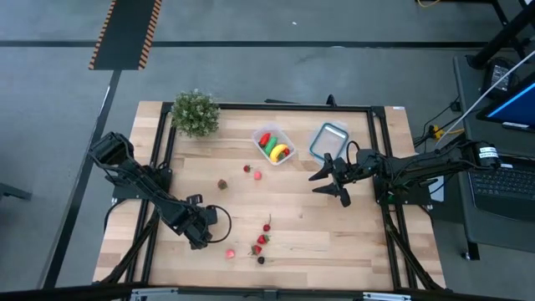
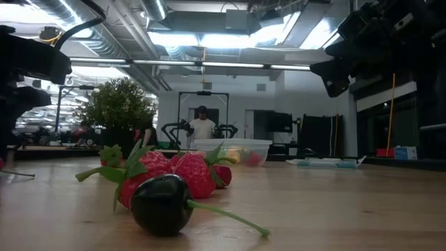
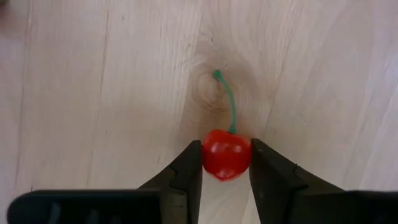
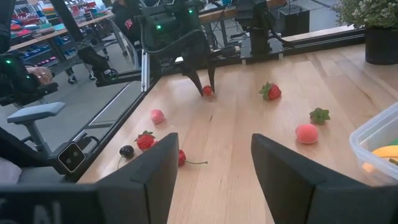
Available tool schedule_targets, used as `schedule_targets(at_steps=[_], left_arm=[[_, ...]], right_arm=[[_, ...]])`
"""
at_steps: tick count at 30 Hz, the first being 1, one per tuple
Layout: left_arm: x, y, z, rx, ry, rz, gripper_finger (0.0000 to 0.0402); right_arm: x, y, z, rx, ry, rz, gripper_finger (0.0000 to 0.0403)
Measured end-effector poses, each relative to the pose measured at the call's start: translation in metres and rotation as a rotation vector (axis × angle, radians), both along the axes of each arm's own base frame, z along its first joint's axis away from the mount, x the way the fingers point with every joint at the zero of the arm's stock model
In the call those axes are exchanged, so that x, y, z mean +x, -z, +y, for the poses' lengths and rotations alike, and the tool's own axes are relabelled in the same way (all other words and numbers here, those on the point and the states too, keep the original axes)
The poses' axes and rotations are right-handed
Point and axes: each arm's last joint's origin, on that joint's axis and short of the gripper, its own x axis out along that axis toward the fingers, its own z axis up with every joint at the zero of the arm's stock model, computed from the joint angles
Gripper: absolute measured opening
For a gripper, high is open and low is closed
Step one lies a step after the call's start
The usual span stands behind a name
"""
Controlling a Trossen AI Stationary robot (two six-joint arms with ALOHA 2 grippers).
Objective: Pick and placing Produce into tupperware
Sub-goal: Put the left red cherry into the transparent container
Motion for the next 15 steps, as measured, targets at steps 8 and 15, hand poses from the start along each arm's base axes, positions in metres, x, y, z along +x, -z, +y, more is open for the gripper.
schedule_targets(at_steps=[8, 15], left_arm=[[-0.001, -0.002, 0.001, 0.006, 0.048, -0.003, 0.0097], [-0.004, -0.027, 0.006, -0.029, 0.041, -0.115, 0.0097]], right_arm=[[0.0, 0.0, 0.0, 0.0, 0.0, 0.0, 0.0204], [0.0, 0.0, 0.0, 0.0, 0.0, 0.001, 0.0204]])
